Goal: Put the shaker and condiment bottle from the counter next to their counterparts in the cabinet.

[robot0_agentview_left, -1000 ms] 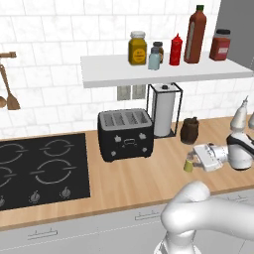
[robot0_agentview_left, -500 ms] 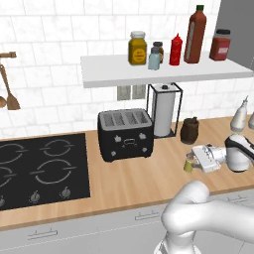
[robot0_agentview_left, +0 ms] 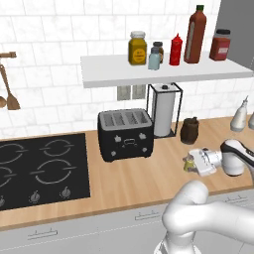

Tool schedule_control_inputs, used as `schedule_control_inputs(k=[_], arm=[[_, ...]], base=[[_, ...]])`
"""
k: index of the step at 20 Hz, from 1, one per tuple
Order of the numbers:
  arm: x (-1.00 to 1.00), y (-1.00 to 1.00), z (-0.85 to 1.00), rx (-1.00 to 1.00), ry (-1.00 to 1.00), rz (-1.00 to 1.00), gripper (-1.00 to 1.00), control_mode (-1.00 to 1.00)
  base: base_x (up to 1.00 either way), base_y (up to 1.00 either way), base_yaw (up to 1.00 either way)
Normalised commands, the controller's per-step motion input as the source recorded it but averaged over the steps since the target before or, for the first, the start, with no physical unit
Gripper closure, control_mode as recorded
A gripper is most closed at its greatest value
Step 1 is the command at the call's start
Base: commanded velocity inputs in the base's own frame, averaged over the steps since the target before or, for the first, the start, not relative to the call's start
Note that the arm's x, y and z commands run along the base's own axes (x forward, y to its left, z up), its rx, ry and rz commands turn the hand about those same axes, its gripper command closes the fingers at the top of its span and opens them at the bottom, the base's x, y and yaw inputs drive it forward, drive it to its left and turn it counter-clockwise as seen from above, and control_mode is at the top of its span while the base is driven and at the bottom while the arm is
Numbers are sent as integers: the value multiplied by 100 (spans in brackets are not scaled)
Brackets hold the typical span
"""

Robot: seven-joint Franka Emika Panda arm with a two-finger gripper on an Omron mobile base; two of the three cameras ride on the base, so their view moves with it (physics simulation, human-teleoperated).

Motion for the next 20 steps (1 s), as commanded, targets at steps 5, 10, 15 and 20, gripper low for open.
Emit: schedule_control_inputs(k=[5, 10, 15, 20], arm=[[0, 8, -12, 0, -3, 0, 100, -100], [0, 7, 3, 0, 0, 0, 100, -100], [0, 30, 33, -5, 0, 0, 100, -100], [0, 22, 60, -8, 0, 0, 100, -100]], base=[[0, 0, 0], [0, 0, 0], [0, 0, 0], [0, 0, 0]])
